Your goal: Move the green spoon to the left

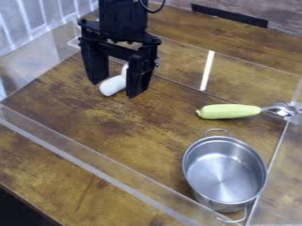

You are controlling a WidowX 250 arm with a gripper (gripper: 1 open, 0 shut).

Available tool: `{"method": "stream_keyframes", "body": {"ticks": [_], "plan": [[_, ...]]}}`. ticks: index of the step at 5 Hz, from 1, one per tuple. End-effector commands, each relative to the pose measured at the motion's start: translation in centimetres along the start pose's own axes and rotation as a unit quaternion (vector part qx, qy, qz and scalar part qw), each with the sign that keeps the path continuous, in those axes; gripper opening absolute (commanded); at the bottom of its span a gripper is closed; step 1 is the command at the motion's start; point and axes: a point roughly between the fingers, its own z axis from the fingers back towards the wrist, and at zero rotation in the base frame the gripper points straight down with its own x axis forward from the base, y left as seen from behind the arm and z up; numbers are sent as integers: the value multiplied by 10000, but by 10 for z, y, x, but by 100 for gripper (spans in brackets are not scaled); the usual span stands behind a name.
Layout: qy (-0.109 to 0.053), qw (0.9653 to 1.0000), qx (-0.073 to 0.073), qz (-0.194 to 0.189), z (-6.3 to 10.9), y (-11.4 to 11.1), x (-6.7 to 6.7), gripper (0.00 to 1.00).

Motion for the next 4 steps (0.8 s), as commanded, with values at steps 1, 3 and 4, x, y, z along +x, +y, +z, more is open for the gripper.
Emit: {"method": "stream_keyframes", "body": {"ticks": [1, 3, 4], "plan": [[142, 9998, -7, -149, -10, -4, 2, 100], [21, 9834, 395, -1771, -9, -42, 53, 100], [-174, 9529, 616, -2965, -15, -70, 81, 100]]}}
